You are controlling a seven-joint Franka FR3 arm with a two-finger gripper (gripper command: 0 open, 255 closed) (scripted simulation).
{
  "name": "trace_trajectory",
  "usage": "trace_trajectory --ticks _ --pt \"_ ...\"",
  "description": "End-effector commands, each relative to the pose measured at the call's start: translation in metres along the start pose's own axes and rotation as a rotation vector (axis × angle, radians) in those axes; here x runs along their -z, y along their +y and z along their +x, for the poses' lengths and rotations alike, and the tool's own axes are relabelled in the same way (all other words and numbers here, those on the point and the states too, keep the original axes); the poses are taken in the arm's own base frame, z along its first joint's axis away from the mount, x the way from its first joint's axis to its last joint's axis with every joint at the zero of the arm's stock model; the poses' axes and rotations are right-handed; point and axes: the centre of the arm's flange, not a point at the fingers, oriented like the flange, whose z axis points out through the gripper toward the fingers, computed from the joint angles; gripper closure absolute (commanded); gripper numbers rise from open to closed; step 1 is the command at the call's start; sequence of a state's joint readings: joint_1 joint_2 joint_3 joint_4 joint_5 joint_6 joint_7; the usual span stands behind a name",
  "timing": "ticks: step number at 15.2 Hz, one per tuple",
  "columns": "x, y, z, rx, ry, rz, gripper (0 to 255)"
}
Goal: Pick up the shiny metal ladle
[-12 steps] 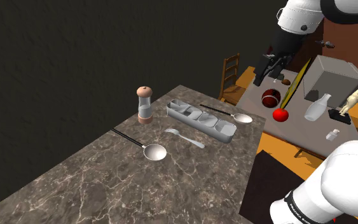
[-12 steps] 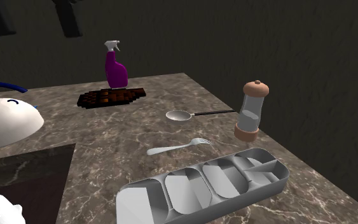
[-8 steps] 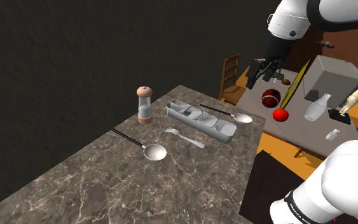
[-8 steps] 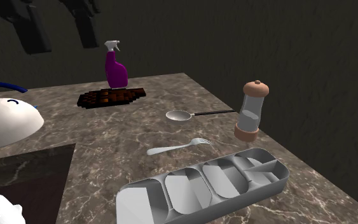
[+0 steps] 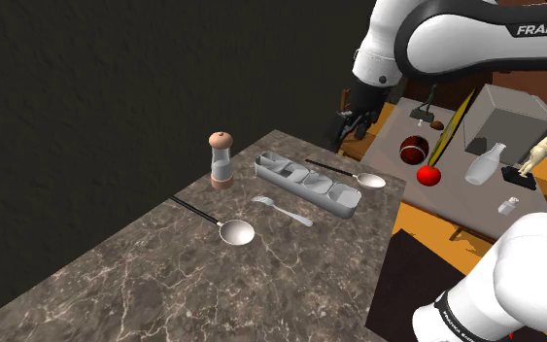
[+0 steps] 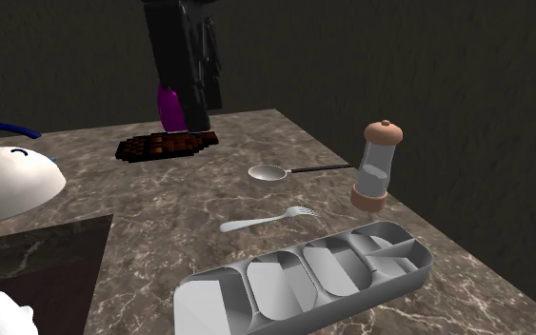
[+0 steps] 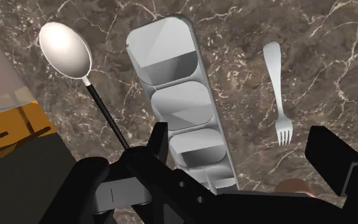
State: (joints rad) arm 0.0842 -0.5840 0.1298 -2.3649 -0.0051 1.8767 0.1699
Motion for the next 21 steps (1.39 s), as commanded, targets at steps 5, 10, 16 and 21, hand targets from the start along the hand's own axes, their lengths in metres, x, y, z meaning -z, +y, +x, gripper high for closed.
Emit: trace_trajectory --ticks 5,10,16,21 --pt "-0.045 -0.048 0.038 0.059 0.001 0.038 0" --pt "-0.081 -0.09 0.067 0.108 0.001 0.068 0" --pt "-0.122 -0.144 0.1 0.167 0.002 0.105 0" --pt "-0.155 -0.192 0.125 0.216 0.002 0.136 0"
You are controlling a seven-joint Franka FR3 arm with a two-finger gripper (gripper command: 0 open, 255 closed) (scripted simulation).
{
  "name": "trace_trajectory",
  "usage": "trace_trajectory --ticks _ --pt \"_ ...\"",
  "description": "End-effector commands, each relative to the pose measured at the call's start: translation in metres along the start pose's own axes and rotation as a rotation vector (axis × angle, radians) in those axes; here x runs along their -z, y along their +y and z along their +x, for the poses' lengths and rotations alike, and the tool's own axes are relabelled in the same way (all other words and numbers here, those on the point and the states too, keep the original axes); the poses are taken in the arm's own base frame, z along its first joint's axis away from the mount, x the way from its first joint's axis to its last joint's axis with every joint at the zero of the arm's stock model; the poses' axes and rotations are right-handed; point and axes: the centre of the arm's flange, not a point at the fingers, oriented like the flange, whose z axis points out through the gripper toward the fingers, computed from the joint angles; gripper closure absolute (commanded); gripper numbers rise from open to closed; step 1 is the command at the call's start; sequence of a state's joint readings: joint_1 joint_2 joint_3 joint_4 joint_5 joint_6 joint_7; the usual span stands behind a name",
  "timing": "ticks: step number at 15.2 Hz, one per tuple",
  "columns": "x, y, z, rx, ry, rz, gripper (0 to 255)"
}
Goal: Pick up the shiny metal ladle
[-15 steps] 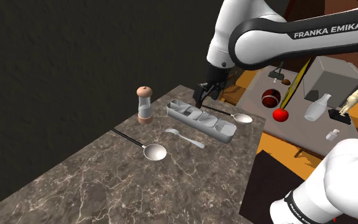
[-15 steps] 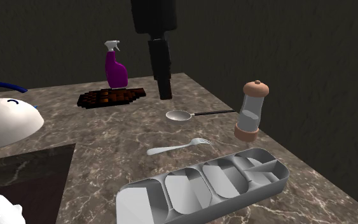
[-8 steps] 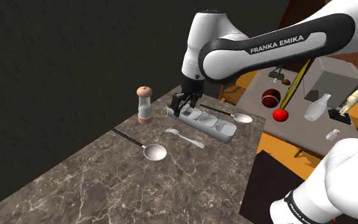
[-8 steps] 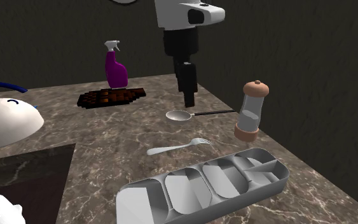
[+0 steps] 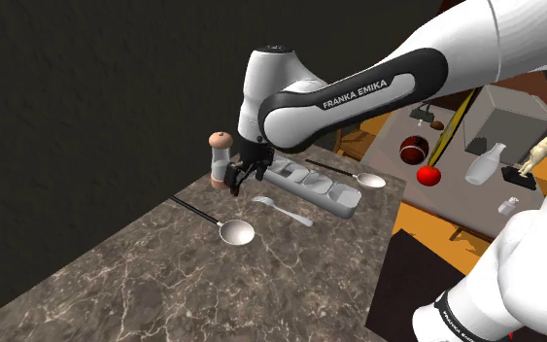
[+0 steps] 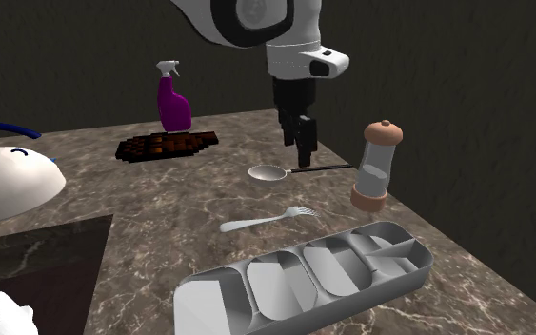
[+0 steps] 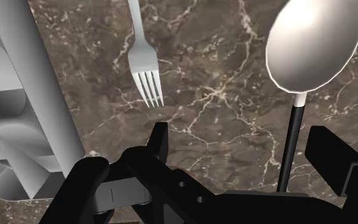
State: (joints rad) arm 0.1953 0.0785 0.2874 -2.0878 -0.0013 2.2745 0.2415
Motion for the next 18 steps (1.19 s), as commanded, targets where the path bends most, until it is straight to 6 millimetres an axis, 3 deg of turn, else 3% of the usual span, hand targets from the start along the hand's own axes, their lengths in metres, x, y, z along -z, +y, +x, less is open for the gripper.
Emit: trace_trajectory --ticks 1,8,16,18 --pt "-0.018 -0.018 0.015 0.02 0.001 0.013 0" --pt "-0.069 -0.075 0.058 0.088 0.001 0.056 0" --pt "-0.111 -0.076 0.056 0.092 0.001 0.058 0" --pt "-0.111 -0.076 0.056 0.092 0.001 0.058 0"
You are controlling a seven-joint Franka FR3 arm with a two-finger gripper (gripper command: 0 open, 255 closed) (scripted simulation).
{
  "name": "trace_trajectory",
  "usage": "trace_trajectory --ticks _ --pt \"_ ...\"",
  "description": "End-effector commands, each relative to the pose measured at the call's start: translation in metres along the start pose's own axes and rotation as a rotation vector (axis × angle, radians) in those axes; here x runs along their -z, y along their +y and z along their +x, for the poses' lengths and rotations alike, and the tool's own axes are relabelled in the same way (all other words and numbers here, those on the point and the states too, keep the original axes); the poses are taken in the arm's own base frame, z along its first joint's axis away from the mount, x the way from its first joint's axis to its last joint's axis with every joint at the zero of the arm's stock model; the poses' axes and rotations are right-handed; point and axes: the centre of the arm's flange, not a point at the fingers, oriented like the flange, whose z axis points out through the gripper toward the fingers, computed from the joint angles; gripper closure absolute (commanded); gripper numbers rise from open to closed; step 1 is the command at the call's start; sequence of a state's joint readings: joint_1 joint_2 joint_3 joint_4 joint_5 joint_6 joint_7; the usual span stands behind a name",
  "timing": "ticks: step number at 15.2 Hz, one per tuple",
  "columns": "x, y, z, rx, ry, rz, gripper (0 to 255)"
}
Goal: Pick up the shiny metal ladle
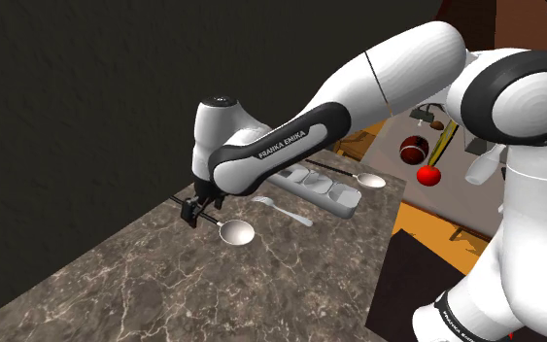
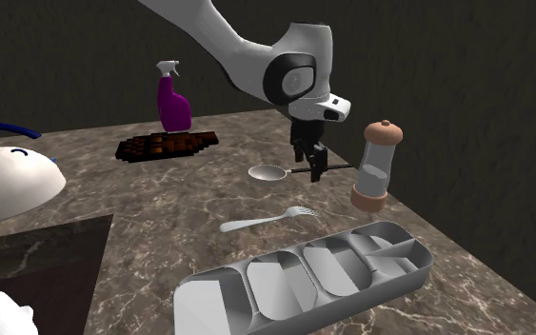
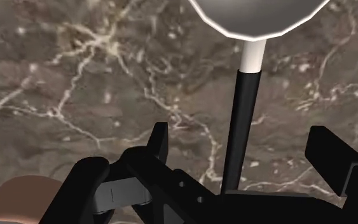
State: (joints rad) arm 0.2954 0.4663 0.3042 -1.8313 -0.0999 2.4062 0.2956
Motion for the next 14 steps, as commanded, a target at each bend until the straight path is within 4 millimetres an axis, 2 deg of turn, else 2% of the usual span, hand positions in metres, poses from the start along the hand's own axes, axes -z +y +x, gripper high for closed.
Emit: trace_trajectory --ticks 1,10,14 --pt "-0.001 0.0 -0.001 0.0 0.001 0.0 255" --pt "-0.002 0.0 0.0 0.0 0.001 0.0 255" --pt "0.019 -0.002 0.002 0.0 0.001 0.0 255"
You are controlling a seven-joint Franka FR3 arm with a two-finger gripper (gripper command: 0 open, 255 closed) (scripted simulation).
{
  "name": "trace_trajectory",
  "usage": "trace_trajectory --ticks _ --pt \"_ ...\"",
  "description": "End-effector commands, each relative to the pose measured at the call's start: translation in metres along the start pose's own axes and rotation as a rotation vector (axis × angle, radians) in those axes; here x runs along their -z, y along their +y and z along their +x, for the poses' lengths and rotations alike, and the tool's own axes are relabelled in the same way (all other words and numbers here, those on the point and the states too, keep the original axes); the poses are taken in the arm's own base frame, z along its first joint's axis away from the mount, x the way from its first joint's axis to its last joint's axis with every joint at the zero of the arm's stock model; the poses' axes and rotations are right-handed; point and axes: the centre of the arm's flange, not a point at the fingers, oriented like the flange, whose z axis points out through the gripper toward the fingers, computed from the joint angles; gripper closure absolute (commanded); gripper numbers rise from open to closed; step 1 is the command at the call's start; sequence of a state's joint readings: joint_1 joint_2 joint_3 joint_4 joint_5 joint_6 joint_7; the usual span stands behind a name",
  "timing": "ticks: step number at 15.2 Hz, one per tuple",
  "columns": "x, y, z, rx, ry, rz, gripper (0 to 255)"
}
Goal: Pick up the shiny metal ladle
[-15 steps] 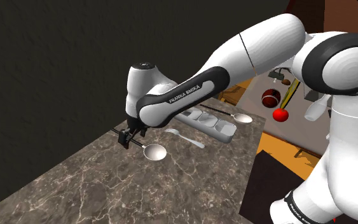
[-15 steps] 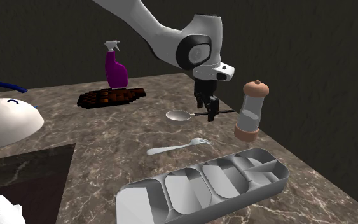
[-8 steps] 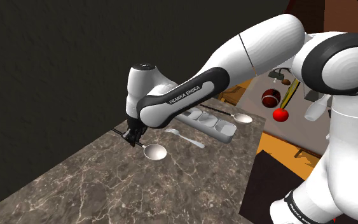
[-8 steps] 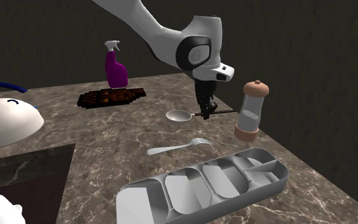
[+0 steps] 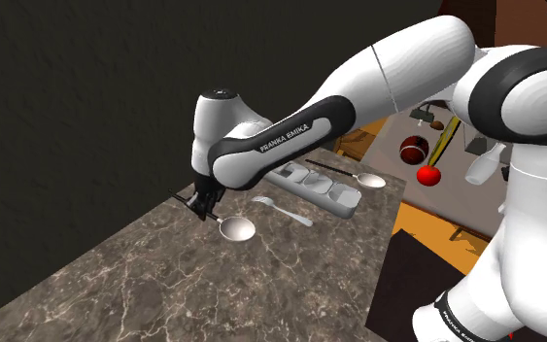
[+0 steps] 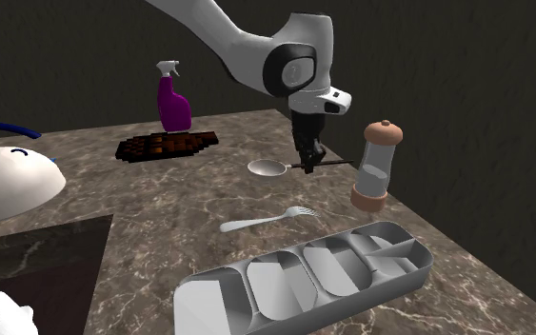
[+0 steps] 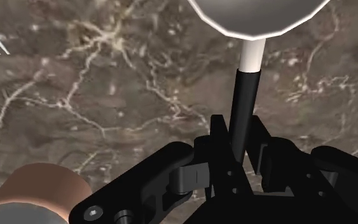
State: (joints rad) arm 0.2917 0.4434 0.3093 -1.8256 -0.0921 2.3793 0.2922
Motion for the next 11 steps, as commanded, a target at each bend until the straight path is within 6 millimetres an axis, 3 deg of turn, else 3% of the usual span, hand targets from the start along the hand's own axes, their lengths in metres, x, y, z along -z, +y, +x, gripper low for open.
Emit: trace_trajectory --ticks 1,11 --pt "0.01 -0.001 0.001 0.0 0.0 0.0 255" --pt "0.062 -0.006 0.007 0.0 0.0 0.0 255"
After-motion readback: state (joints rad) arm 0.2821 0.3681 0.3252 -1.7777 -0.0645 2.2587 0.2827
